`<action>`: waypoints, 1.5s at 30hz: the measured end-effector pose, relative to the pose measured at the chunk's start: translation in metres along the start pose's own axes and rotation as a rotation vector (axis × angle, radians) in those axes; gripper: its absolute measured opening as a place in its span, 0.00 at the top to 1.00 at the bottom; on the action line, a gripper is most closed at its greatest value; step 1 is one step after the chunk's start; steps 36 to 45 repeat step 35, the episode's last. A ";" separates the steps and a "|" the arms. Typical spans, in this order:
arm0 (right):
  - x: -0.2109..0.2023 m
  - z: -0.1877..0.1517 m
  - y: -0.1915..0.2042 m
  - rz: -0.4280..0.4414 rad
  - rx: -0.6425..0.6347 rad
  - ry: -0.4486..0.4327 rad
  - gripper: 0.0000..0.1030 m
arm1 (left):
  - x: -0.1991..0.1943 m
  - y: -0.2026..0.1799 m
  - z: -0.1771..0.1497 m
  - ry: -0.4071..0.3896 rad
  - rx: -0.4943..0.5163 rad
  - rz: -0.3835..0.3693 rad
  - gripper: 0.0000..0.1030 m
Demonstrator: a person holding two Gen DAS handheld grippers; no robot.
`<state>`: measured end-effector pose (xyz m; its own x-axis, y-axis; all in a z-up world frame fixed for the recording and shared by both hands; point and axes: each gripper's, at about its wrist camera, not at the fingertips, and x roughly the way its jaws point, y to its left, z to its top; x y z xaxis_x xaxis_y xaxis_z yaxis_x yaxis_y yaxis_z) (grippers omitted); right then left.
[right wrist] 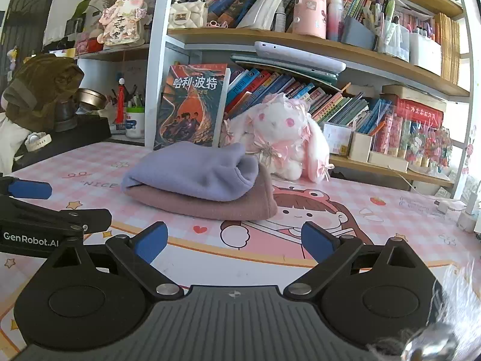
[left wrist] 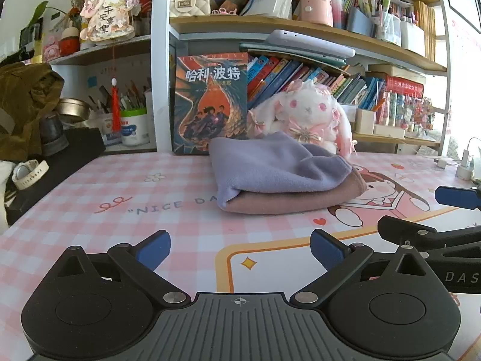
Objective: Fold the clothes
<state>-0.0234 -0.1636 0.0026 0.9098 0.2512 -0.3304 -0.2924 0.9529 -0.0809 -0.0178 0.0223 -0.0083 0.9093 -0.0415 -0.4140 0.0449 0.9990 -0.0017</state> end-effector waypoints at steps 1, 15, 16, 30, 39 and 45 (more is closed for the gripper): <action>0.000 0.000 0.000 0.000 0.000 0.000 0.07 | 0.000 0.000 0.000 0.001 -0.001 0.001 0.02; 0.000 0.000 0.001 0.001 -0.004 0.002 0.07 | 0.001 -0.001 0.000 0.003 0.007 0.008 0.02; 0.000 0.000 0.001 0.002 -0.004 0.002 0.07 | 0.001 -0.001 0.000 0.003 0.008 0.009 0.02; 0.001 0.000 -0.001 0.003 0.008 0.005 0.07 | 0.001 -0.002 0.000 0.006 0.012 0.009 0.02; 0.001 0.000 -0.002 0.002 0.010 0.005 0.07 | 0.001 -0.002 0.000 0.006 0.015 0.009 0.02; 0.001 0.000 -0.002 0.002 0.010 0.005 0.07 | 0.001 -0.002 0.000 0.006 0.015 0.009 0.02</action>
